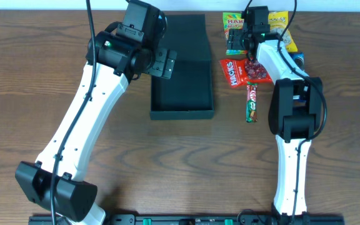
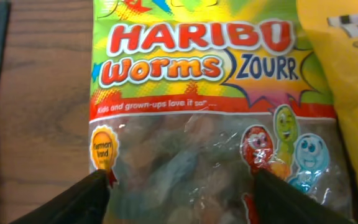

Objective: Pack container
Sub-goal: 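Grasp the Haribo Worms bag with the right gripper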

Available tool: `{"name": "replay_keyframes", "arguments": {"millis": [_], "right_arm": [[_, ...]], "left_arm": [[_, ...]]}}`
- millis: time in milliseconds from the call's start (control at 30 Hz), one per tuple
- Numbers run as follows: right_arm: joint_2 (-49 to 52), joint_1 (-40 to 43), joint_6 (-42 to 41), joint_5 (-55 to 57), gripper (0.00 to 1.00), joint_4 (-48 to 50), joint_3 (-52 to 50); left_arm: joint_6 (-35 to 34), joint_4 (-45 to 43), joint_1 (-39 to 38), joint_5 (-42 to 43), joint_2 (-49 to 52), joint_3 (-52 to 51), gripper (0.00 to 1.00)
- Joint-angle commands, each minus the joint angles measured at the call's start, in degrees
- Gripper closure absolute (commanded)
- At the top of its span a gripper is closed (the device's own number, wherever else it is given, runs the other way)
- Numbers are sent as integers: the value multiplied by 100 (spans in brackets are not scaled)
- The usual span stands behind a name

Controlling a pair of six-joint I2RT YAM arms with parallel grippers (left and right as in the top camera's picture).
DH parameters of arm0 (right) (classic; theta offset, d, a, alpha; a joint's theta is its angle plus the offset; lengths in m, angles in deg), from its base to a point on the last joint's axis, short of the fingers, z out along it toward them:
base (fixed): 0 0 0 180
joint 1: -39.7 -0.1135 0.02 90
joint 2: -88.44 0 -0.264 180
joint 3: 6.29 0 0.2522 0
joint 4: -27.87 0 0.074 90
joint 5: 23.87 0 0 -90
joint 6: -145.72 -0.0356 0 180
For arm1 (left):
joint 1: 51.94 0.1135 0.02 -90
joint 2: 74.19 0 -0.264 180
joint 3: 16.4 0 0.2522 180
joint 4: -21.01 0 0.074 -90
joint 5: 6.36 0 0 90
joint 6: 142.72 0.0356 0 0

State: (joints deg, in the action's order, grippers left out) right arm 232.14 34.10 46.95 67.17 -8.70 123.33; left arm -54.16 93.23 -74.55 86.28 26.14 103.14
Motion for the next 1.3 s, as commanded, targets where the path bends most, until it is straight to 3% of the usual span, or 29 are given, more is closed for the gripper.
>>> {"name": "replay_keyframes", "arguments": {"millis": [0, 233, 333, 467, 500, 533, 567, 633, 667, 1067, 1167, 1267], "right_arm": [[177, -96, 11, 157, 45, -39, 109], [284, -103, 9, 177, 91, -216, 109], [284, -101, 9, 177, 99, -306, 109], [278, -103, 9, 175, 99, -612, 306], [278, -103, 9, 175, 89, -713, 398], [278, -103, 9, 175, 61, -863, 546], [278, -103, 9, 173, 42, -957, 647], [278, -103, 9, 173, 14, -1134, 922], [278, -103, 9, 168, 11, -1176, 1021], [743, -122, 9, 153, 9, -1132, 1078], [903, -122, 7, 155, 21, -1143, 1078], [957, -122, -4, 177, 39, -1220, 1078]], "left_arm": [[133, 0, 11, -22, 26, 4, 5], [151, 2, 20, -22, 26, 4, 5], [175, 2, 20, -24, 26, 4, 5], [201, 2, 20, -26, 26, 4, 5], [229, 0, 20, -24, 26, 4, 5], [262, 0, 20, -22, 26, 4, 5], [275, 0, 20, -24, 26, 4, 5], [278, -4, 20, -24, 26, 4, 5], [280, -2, 20, -24, 26, 4, 5], [323, -7, 22, -26, 26, 4, 5], [323, -7, 22, -26, 26, 4, 5], [323, -7, 22, -26, 26, 4, 5]]}}
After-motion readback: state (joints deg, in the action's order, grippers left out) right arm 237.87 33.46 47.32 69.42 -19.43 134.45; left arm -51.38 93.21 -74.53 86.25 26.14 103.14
